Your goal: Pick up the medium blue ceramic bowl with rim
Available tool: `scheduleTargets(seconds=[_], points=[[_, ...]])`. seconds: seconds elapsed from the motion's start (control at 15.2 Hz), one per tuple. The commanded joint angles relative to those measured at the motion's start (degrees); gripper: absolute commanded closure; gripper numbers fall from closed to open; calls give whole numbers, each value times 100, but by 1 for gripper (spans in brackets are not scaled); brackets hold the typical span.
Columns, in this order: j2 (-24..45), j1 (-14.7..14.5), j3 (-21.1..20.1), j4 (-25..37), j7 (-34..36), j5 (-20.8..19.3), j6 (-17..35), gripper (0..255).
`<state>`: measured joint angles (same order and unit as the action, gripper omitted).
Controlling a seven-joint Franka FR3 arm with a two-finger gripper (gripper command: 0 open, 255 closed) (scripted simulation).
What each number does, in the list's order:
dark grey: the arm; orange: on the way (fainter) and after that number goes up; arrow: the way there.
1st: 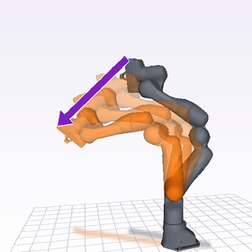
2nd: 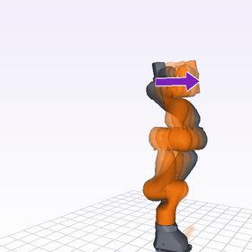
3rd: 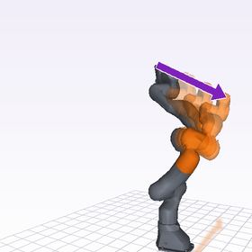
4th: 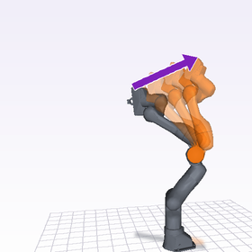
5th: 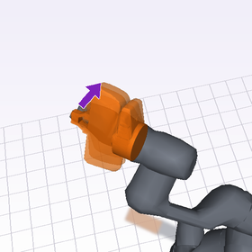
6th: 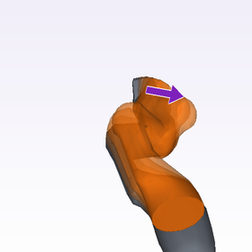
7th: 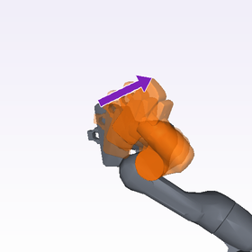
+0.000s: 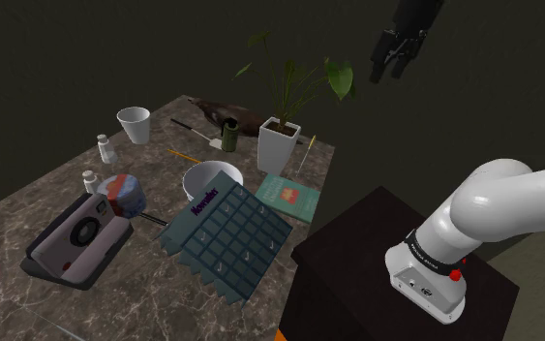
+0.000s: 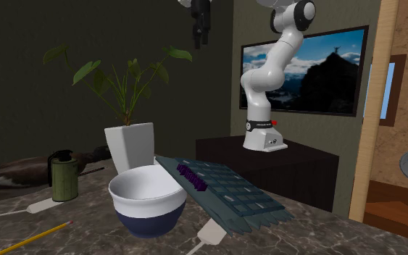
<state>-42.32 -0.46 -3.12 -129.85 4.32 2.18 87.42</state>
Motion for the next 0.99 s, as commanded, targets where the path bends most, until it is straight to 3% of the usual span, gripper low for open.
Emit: scheduleTargets(seconds=[0.0,0.46,0.92], points=[[0,0,0,0,0,0,0,0],[678,-161,-150,-636,-13,290,1413,0],[1723,-334,-326,-879,-77,571,2808,0]])
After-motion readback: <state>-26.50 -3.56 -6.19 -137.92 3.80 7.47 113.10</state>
